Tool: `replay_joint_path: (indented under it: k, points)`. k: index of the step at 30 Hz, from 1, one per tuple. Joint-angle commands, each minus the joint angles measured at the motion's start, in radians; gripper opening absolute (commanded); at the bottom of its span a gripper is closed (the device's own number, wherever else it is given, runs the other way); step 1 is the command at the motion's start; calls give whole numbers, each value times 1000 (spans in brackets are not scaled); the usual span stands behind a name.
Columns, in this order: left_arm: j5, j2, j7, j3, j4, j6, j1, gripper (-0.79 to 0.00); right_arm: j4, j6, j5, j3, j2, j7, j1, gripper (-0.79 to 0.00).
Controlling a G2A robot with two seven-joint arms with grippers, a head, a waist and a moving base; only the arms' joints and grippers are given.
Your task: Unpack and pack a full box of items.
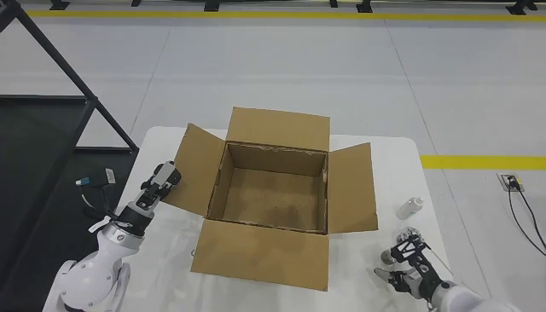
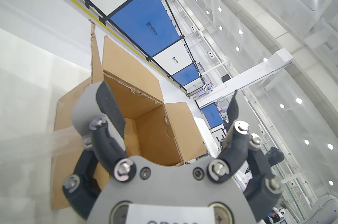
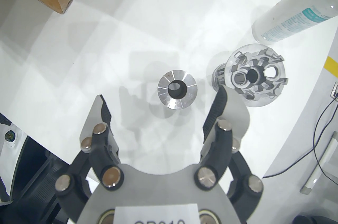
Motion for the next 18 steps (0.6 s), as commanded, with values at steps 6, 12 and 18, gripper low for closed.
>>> replay_joint_path:
  k: [6, 12, 18]
  points:
    - [0, 0, 0, 0, 0, 0, 0, 0, 20, 3, 21, -8, 5, -1, 19, -289]
    - [0, 0, 0, 0, 0, 0, 0, 0, 29, 11, 37, -11, 9, 5, 33, -317]
    - [0, 0, 0, 0, 0, 0, 0, 0, 39, 21, 41, -21, 13, 11, 45, -354]
